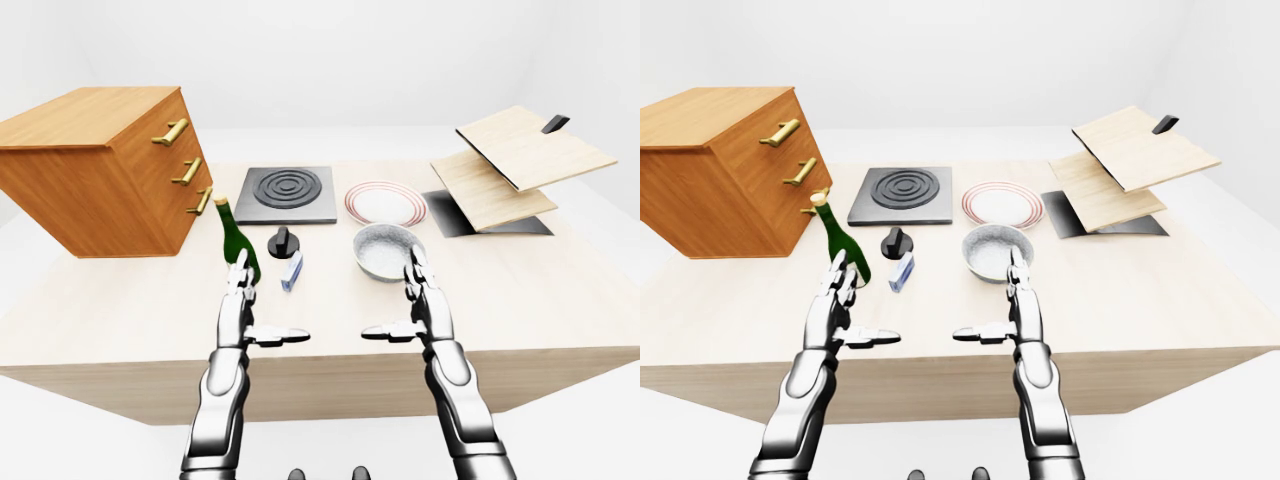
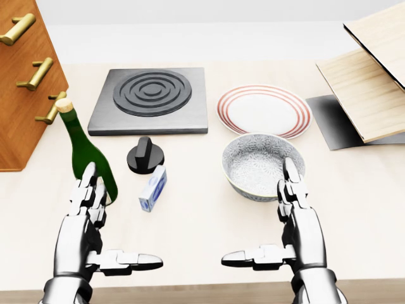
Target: Pick up the cream cheese and put it in the bowl.
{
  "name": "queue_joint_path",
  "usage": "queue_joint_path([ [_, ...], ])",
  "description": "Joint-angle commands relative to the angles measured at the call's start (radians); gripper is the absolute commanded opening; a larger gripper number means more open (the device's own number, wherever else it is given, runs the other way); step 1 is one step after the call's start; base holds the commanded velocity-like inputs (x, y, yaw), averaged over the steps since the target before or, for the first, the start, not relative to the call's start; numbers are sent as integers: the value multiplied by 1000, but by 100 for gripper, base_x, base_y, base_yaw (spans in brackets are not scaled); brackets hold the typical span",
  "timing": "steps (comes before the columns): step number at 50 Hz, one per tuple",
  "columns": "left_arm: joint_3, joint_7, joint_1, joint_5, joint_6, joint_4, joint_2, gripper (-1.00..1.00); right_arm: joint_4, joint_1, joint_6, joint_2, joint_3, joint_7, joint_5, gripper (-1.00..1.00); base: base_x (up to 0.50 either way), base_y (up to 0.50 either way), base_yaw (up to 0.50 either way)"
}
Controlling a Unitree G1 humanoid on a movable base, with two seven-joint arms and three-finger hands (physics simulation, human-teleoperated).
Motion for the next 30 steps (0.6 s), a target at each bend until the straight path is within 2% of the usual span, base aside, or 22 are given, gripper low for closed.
queue_joint_path([
  [1,15,-30,25,-12,-9,-27,7,100,-12,21,-24,-6,-1,20,-23,100,0,0,0],
  [6,15,-26,27,-8,-16,-28,6,100,-40,36,-26,-3,2,15,-35,100,0,0,0],
  [11,22,-23,24,-17,-12,-30,7,100,-45,43,-24,-1,11,9,-51,100,0,0,0],
  [19,21,-20,28,-10,-13,-37,8,100,-72,54,-1,1,16,2,-62,100,0,0,0],
  [25,18,-21,37,-8,-8,-51,7,100,-62,51,-2,0,13,-1,-64,100,0,-26,0],
  [30,14,-22,39,-4,-14,-46,5,100,-62,52,-1,-1,16,2,-66,100,0,-28,0],
])
